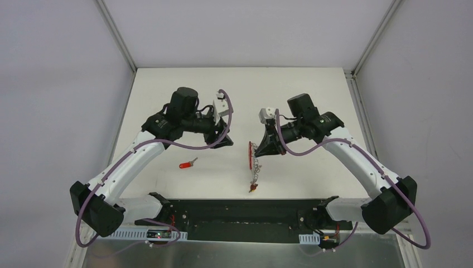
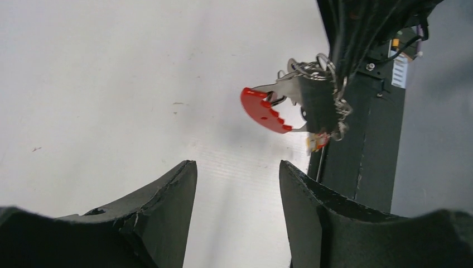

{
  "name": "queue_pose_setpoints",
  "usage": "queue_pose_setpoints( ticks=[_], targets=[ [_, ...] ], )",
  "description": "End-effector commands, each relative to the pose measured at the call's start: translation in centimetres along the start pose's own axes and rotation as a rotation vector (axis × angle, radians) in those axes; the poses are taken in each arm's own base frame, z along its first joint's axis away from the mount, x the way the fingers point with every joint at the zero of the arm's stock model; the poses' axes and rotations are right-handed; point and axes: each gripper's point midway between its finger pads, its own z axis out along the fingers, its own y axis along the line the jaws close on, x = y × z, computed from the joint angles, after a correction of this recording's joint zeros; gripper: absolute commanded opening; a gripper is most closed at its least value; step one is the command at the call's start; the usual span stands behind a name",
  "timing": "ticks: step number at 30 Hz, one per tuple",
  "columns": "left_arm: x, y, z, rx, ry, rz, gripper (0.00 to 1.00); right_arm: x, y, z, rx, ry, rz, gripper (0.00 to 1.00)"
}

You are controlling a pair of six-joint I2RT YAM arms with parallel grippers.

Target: Put the keys on the keyring

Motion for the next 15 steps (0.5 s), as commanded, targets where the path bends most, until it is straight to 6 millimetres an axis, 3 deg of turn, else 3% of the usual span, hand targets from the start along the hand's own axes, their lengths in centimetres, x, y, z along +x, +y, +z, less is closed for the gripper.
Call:
queue_pose_setpoints(
  ticks=[1,8,15],
  targets=[
    [0.1,1.9,-1.4,-0.128,0.024,0.055,0.57,-1.9,2.5,-1.4,-0.053,-0.021,-0.226,0.00],
    [0.9,2.4,-1.5,-0.171,0.053,0.016,0.56,-0.4,0.8,-2.7,0.101,0.090,-0.423,0.00],
    [2.5,3.1,-1.5,-0.208,0.114,-0.028,0.56,0.6,0.8,-3.3,0.139,0.117,-0.512,0.00]
  ],
)
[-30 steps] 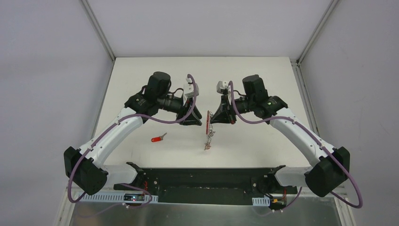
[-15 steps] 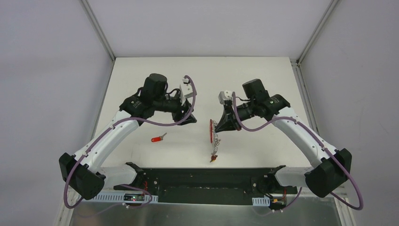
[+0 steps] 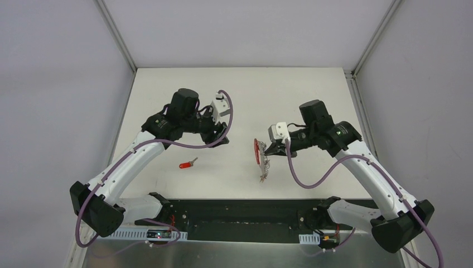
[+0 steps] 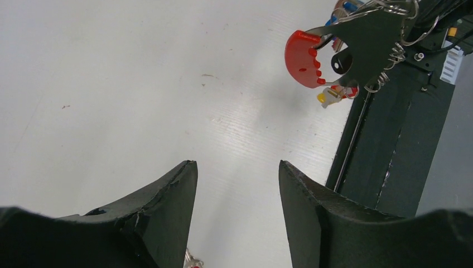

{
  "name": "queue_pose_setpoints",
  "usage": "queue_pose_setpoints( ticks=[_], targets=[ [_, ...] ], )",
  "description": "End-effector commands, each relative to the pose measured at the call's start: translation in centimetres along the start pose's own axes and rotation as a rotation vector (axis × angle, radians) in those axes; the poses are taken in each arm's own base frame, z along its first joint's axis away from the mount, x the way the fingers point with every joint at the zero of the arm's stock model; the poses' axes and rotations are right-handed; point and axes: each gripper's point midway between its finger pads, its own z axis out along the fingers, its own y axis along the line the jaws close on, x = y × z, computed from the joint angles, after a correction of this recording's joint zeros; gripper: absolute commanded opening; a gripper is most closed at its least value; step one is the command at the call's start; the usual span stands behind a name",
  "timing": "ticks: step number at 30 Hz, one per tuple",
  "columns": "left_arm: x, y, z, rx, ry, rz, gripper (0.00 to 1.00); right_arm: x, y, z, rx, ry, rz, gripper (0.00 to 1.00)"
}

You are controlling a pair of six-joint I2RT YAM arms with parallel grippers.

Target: Put the keys on the keyring

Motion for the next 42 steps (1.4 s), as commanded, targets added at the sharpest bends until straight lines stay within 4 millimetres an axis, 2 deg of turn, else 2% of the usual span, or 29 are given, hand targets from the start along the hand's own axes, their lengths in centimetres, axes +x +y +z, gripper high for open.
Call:
queue_pose_setpoints(
  ticks=[1,5,24,36,40,42],
  targets=[
    [1.0,0.9,-0.6,-0.062,0.042,-0.028,0.56,0.3,0.1,-0.5,0.026,0.003,-0.135,0.00],
    [1.4,1.4,-0.7,-0.092,0.061,-0.042,0.56,0.8,0.3,-0.7,0.041,0.018,-0.180,0.00],
    [3.5,1.3,-0.5,-0.094,0.142,-0.096,0.55,1.4,0.4,-1.7,0.094,0.070,-0.340,0.00],
    [4.8,2.2,-1.0,-0.159,0.226,-0.127,0.56,1.7,0.5,-2.0,0.111,0.087,-0.379,0.00],
    [6.1,2.7,-1.6,-0.189,0.296,-0.121,0.58,1.8,0.3,-1.8,0.118,0.078,-0.361,0.00],
    [7.4,3.1,-2.1,-0.210,0.357,-0.096,0.59,2.0,0.3,-1.7,0.117,0.073,-0.348,0.00]
  ],
)
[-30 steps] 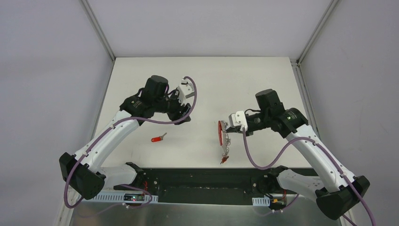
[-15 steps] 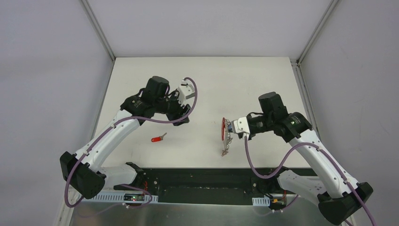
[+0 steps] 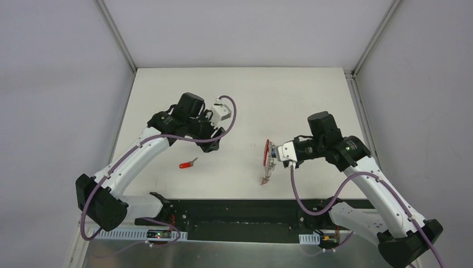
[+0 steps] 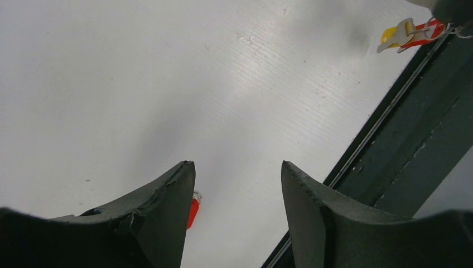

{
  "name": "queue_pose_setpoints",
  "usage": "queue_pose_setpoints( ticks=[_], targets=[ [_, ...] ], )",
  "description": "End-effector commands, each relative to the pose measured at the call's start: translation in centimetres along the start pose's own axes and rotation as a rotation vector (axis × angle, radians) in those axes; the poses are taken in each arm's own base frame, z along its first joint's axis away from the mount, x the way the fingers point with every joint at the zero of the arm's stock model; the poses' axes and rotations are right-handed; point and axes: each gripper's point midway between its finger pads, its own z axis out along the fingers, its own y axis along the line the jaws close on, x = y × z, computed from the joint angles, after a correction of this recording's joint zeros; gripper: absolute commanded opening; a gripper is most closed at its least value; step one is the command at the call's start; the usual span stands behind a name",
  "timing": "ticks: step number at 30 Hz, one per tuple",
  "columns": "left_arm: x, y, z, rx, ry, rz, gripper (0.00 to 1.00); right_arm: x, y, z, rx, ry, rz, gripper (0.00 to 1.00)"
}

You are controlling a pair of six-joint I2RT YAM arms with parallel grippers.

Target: Put the keys on the keyring

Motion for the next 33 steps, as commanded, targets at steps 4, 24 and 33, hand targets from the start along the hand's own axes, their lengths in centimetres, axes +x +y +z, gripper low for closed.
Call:
queue_pose_setpoints(
  ticks=[4,24,33],
  targets=[
    [5.5,2.9,-0.9,-0.120,0.257,0.114,0.62,-0.7,-0.7,0.2,0.021,-0.054,-0.006,0.00],
    [14.8,5.3,2.7,0.174,0.576,0.509,0.54,0.0,-0.7,0.8,0.010,-0.065,0.071,0.00],
    [16.4,5.9,4.2,0.359,0.674,0.670,0.50,0.4,-0.7,1.0,0.009,-0.060,0.078,0.00]
  ],
)
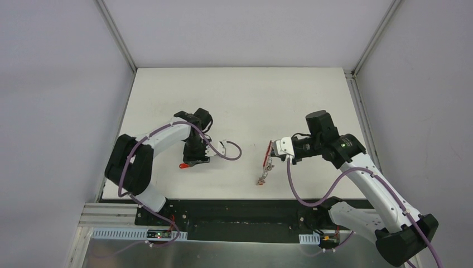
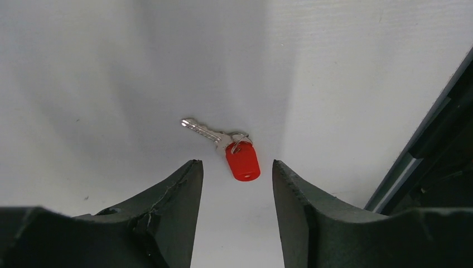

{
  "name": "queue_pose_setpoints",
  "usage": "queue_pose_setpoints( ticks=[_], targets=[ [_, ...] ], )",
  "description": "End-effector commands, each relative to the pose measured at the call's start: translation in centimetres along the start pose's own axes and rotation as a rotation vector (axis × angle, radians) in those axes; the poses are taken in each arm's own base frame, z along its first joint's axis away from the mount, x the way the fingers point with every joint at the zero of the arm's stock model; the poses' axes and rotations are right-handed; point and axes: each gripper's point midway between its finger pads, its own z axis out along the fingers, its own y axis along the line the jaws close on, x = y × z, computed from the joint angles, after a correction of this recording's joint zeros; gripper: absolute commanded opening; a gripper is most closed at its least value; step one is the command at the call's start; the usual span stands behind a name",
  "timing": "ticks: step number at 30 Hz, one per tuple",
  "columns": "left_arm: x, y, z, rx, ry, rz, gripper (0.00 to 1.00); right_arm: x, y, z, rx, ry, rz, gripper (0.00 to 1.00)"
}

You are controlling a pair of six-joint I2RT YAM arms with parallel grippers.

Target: Put the keys on the keyring

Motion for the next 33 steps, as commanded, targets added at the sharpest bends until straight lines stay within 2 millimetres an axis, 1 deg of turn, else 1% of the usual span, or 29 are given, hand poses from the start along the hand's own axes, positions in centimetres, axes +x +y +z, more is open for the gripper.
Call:
queue_pose_setpoints(
  ticks=[1,2,4,5,9,13,19,25,27,30,33],
  targets=[
    [0.3,-0.2,0.6,0.113,0.033,0.147,0.49,-1.0,-0.4,0.1,0.006,-0.054,-0.030,0.00],
    [0.4,-0.2,0.8,0.129,0.040,0.158,0.48,-1.0,-0.4,0.1,0.006,-0.053,-0.030,0.00],
    [0.5,-0.4,1.0,0.162,0.050,0.179,0.41,-1.0,-0.4,0.1,0.007,-0.051,-0.029,0.00],
    [0.5,-0.4,1.0,0.171,0.051,0.183,0.39,-0.9,-0.4,0.1,0.008,-0.050,-0.031,0.00],
    [0.4,0.0,0.9,0.173,0.051,0.197,0.38,-0.7,-0.5,0.2,0.009,-0.043,-0.029,0.00],
    [0.5,-0.5,0.9,0.198,0.050,0.213,0.35,-0.7,-0.4,0.2,0.009,-0.044,-0.028,0.00],
    [0.5,-1.2,0.8,0.215,0.048,0.210,0.35,-0.6,-0.4,0.2,0.010,-0.041,-0.028,0.00],
    [0.1,-1.1,1.0,0.202,0.057,0.154,0.36,-0.7,-0.4,0.2,0.009,-0.042,-0.026,0.00],
    [-0.2,-1.0,1.1,0.193,0.071,0.117,0.36,-0.7,-0.4,0.1,0.012,-0.044,-0.029,0.00],
    [-0.6,-1.1,1.3,0.171,0.083,0.044,0.34,-0.7,-0.4,0.1,0.015,-0.040,-0.028,0.00],
    [-1.0,-0.9,1.5,0.132,0.064,-0.035,0.33,-0.7,-0.4,0.0,0.020,-0.039,-0.031,0.00]
  ],
)
